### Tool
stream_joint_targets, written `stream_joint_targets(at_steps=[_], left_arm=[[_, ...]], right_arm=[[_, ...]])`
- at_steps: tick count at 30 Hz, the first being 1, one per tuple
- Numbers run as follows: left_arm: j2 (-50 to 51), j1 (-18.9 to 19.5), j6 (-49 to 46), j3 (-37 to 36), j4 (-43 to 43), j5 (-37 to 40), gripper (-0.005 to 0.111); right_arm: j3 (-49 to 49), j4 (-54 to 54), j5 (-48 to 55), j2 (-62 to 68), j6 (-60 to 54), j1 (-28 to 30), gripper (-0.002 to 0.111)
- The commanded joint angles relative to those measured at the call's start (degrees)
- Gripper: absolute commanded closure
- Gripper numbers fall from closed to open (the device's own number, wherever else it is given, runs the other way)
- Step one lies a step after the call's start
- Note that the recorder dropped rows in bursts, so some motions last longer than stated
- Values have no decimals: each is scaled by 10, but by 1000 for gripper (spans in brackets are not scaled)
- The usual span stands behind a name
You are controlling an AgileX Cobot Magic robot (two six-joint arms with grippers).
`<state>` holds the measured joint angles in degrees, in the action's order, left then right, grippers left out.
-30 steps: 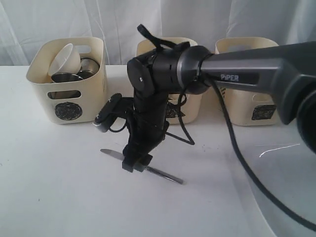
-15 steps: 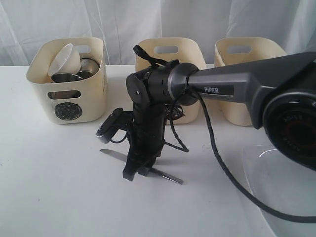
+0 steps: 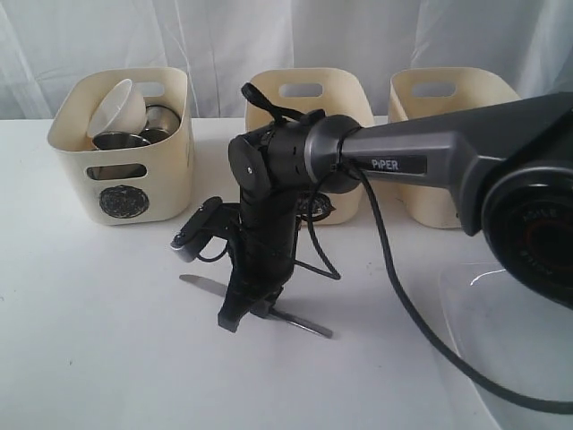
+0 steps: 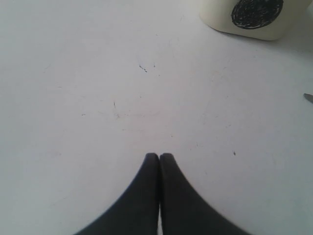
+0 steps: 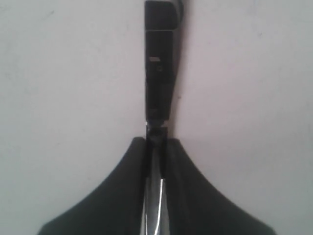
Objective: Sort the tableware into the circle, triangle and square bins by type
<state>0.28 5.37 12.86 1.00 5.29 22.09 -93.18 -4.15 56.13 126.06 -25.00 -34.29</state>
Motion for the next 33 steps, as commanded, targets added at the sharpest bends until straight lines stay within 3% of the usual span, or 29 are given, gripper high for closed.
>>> stream_joint_targets(at_steps=[1, 10, 15, 18, 25, 30, 33], left_arm=[[-3, 2, 3, -5, 4, 29, 107], [-3, 2, 3, -5, 4, 29, 107], [-3, 2, 3, -5, 4, 29, 107], [-3, 2, 3, -5, 4, 29, 107], [-3, 2, 3, -5, 4, 29, 107], [-3, 2, 3, -5, 4, 29, 107], [-3, 2, 3, -5, 4, 29, 107]], right_arm=[[6, -6, -19, -28, 21, 0, 108], [6, 23, -29, -100, 60, 0, 108], [6, 81, -97, -180, 87, 0, 108], [6, 172, -177, -217, 145, 1, 108], [6, 444, -343, -208, 414, 44, 108], [6, 507, -451, -162, 485, 88, 108], [6, 507, -449, -134, 485, 104, 108]])
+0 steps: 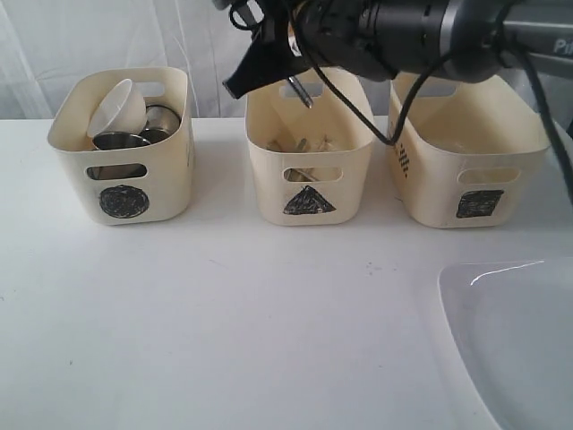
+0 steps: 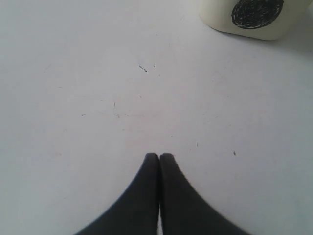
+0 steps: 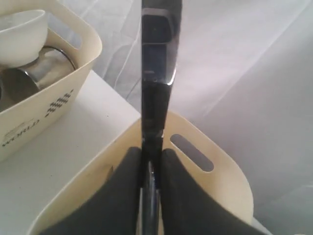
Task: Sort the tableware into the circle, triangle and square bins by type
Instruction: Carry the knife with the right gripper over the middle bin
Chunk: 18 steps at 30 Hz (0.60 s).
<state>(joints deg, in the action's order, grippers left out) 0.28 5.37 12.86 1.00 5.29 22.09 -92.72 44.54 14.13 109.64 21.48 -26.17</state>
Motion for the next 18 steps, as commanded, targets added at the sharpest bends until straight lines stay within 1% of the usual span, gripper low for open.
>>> stream_joint_targets(at_steps=[1, 10, 12, 18], left_arm=[[-3, 2, 3, -5, 4, 29, 107], [-3, 2, 3, -5, 4, 29, 107], [-3, 2, 3, -5, 4, 29, 107], [-3, 2, 3, -5, 4, 29, 107]], right_arm=[[1, 20, -24, 38, 20, 29, 108], [1, 20, -21, 96, 23, 62, 108], [1, 19, -19, 98, 23, 66, 103], [1, 16, -19, 97, 23, 66, 85]])
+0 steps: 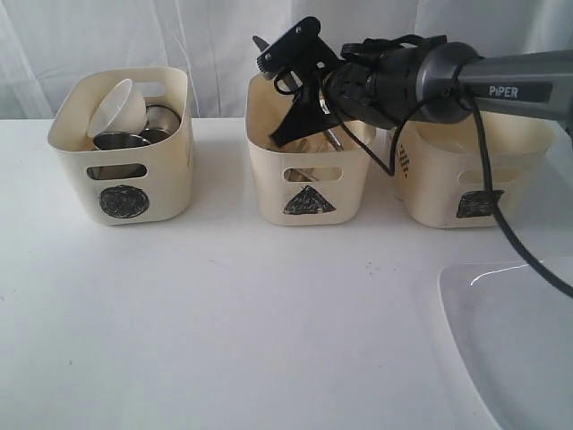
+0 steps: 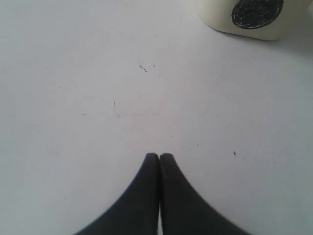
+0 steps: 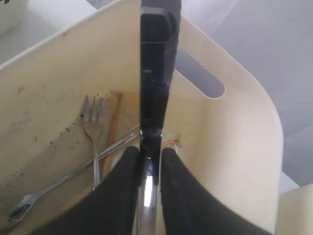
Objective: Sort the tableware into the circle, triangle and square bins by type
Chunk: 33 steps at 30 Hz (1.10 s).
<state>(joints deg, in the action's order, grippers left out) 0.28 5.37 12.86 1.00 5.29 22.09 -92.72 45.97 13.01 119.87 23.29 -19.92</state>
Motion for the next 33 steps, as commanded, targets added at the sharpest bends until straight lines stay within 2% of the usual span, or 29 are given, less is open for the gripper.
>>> stream_joint_targets(at_steps=[1, 13, 17, 22, 25, 28, 31, 33], left_arm=[[-3, 2, 3, -5, 4, 29, 107], [-3, 2, 3, -5, 4, 29, 107], [-3, 2, 3, -5, 4, 29, 107], [-3, 2, 3, -5, 4, 29, 107], [-3, 2, 3, -5, 4, 29, 107], [-3, 2, 3, -5, 4, 29, 107], [-3, 2, 3, -5, 4, 29, 107], [-3, 2, 3, -5, 4, 29, 107]], right_arm=[[1, 1, -5, -5, 5, 3, 82], [1, -1, 117, -72, 30, 3, 80], [1, -4, 229, -147, 30, 3, 80], [2, 4, 467, -226, 16, 14, 86], [20, -8, 537, -245, 3, 56, 92], [64, -108, 546, -262, -28, 125, 100], [134, -239, 501, -293, -109, 210, 107], [182, -303, 438, -324, -142, 280, 108]])
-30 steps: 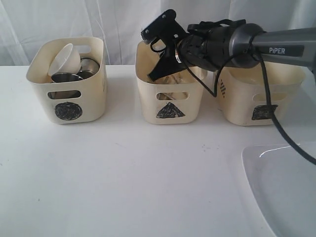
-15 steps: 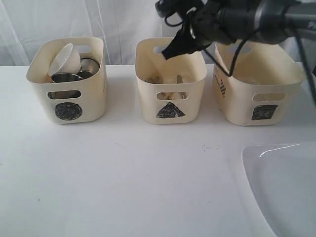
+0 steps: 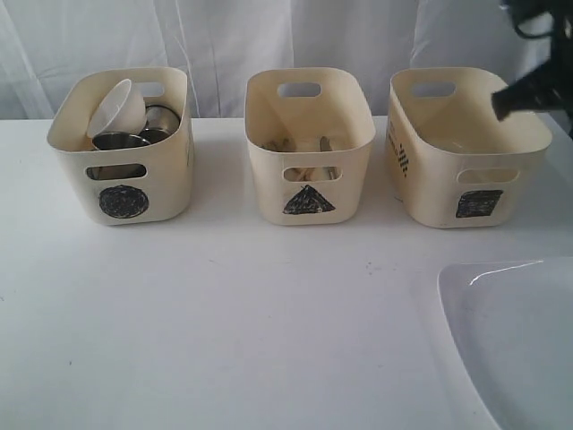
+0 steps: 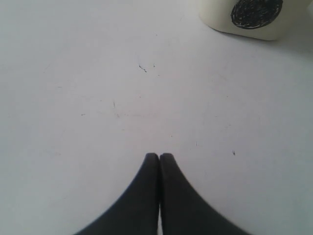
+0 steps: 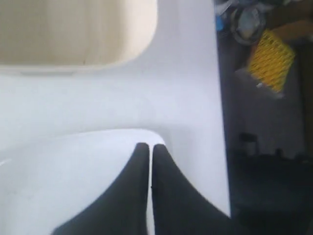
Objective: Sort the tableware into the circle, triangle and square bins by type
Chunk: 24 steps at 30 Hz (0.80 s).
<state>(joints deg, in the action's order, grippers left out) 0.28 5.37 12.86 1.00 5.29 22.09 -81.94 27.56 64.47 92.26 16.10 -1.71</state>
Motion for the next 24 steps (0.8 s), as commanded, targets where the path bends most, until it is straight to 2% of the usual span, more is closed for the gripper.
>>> stream_joint_targets(at_steps=[1, 4, 7, 9, 11, 12, 14, 15, 16, 19, 20, 22, 24], left_arm=[[-3, 2, 3, -5, 4, 29, 107], [-3, 2, 3, -5, 4, 29, 107], [-3, 2, 3, -5, 4, 29, 107], [-3, 2, 3, -5, 4, 29, 107], [-3, 2, 3, -5, 4, 29, 107], [-3, 2, 3, -5, 4, 29, 107], [-3, 2, 3, -5, 4, 29, 107], [-3, 2, 3, -5, 4, 29, 107], [-3, 2, 3, -5, 4, 29, 107], [-3, 2, 3, -5, 4, 29, 107], [-3, 2, 3, -5, 4, 29, 107], [-3, 2, 3, -5, 4, 29, 107], [-3, 2, 3, -5, 4, 29, 107]], right_arm=[[91, -151, -104, -61, -91, 138, 108], [151, -309, -205, -104, -208, 247, 108], [214, -580, -274, -123, -418, 335, 108], [252, -773, -281, -123, -550, 365, 108], [286, -949, -257, -122, -693, 377, 108], [308, -1068, -201, -122, -812, 377, 108], [327, -1174, -88, -122, -904, 377, 108], [334, -1195, -69, -126, -915, 377, 108], [350, -1212, -97, -141, -908, 377, 108], [436, -1195, -267, -228, -861, 377, 108], [465, -1183, -285, -260, -843, 377, 108], [524, -1153, -276, -334, -805, 377, 108], [563, -1069, -260, -389, -735, 377, 108]])
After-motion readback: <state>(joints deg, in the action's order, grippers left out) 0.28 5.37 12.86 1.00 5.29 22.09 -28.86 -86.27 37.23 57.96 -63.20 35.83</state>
